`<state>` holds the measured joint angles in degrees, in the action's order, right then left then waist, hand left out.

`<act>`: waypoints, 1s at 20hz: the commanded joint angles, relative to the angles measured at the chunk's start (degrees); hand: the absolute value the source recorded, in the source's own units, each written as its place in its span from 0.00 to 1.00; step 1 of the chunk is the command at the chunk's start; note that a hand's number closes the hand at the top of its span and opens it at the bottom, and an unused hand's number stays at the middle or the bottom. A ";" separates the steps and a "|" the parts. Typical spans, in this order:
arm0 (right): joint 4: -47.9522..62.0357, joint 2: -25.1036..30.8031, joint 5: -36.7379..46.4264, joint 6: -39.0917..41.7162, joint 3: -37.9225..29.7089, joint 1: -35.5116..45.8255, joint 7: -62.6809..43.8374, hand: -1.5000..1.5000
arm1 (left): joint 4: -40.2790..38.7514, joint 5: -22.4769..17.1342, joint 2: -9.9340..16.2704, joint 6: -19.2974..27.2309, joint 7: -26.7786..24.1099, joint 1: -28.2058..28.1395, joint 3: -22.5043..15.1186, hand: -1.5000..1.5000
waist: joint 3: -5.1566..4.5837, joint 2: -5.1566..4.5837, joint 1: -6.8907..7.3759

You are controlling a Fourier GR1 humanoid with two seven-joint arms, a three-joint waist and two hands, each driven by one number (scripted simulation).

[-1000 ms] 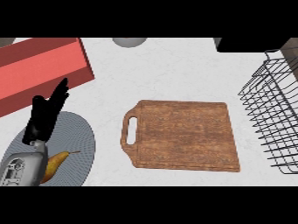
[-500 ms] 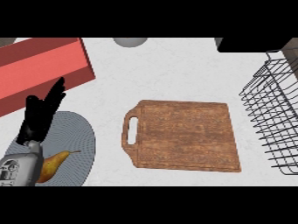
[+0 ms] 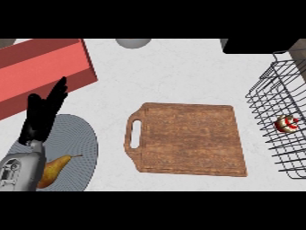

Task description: Pick the cupcake from the cutting board and place it in the basket

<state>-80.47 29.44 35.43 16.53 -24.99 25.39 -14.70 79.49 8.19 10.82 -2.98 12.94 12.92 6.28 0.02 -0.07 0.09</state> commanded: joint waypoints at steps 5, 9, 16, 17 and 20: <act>2.78 -0.15 -2.57 -11.69 -7.82 1.61 4.36 0.00 | 0.60 -0.13 1.87 -0.62 2.12 1.00 1.24 0.50 | 0.01 -0.01 0.14; -2.93 2.21 -8.65 -8.60 -15.55 -2.86 -0.23 0.00 | 0.69 1.47 -1.49 2.30 1.38 0.85 -0.61 0.50 | -0.01 0.27 -0.92; 6.45 10.10 -18.48 -2.80 -28.76 -10.35 5.90 0.00 | 2.61 1.30 -1.70 1.14 1.91 -1.68 -1.56 0.50 | 0.03 0.22 -0.87; 6.12 10.79 -19.10 -3.04 -29.78 -10.57 5.13 0.00 | -0.50 -0.30 0.78 -0.55 -1.97 -2.34 1.32 0.50 | -0.01 0.14 -0.72; 9.10 15.52 -24.28 2.98 -35.90 -15.32 9.02 0.00 | 1.85 -0.18 1.44 -0.95 -0.12 -2.18 1.08 0.50 | 0.01 0.29 -1.16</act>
